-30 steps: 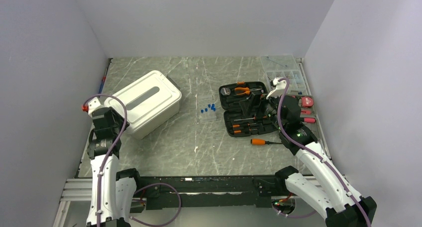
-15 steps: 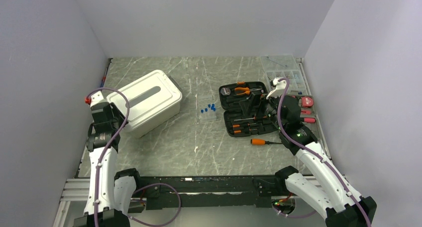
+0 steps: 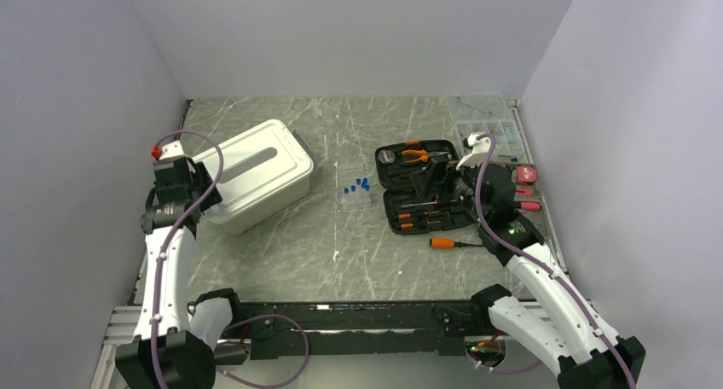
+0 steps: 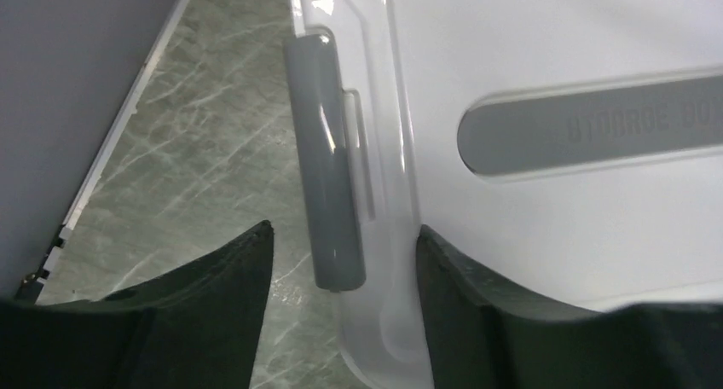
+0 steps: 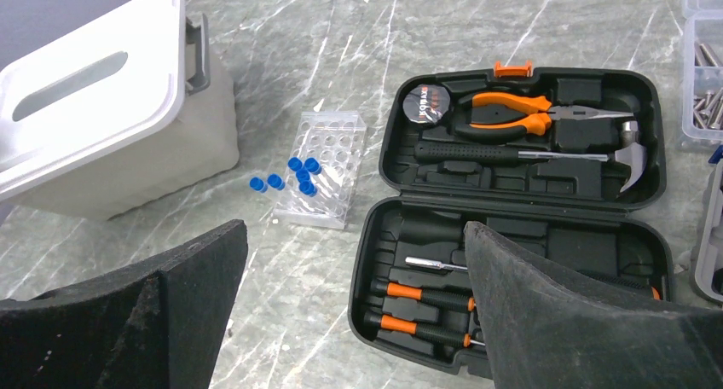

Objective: Organize the chemistry lab equipment

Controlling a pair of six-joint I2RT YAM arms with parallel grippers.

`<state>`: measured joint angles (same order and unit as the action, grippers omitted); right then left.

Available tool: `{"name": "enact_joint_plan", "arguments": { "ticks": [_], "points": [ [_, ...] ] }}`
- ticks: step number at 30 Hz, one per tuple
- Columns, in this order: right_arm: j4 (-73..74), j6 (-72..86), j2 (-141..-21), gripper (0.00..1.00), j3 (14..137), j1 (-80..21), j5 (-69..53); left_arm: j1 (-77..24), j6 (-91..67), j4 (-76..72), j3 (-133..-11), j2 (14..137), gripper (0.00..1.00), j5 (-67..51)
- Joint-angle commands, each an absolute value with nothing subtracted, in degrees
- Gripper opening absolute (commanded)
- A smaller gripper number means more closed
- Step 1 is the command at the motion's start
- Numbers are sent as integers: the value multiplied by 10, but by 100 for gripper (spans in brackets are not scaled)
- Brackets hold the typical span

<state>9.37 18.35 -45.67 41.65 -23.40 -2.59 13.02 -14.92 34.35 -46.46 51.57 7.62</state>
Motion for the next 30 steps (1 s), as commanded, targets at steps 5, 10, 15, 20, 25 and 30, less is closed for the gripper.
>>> {"name": "enact_joint_plan", "arguments": {
  "ticks": [5, 10, 15, 20, 25, 30],
  "points": [
    [65, 176, -448, 100, 418, -232, -23, 117, -117, 393, -588, 543, 89, 148],
    [55, 183, -471, 100, 429, -233, -46, 75, -93, 380, -648, 564, 99, 189],
    [15, 219, -535, 100, 462, -233, -118, 55, -89, 360, -666, 612, 99, 161],
    [-68, 274, -658, 100, 517, -242, -207, 115, -102, 295, -626, 625, 99, 96],
    [-85, 278, -805, 100, 625, -274, -234, 155, -107, 243, -577, 616, 99, 73],
    [-97, 292, -969, 100, 758, -288, -293, 209, -137, 202, -527, 623, 100, 8]
  ]
}}
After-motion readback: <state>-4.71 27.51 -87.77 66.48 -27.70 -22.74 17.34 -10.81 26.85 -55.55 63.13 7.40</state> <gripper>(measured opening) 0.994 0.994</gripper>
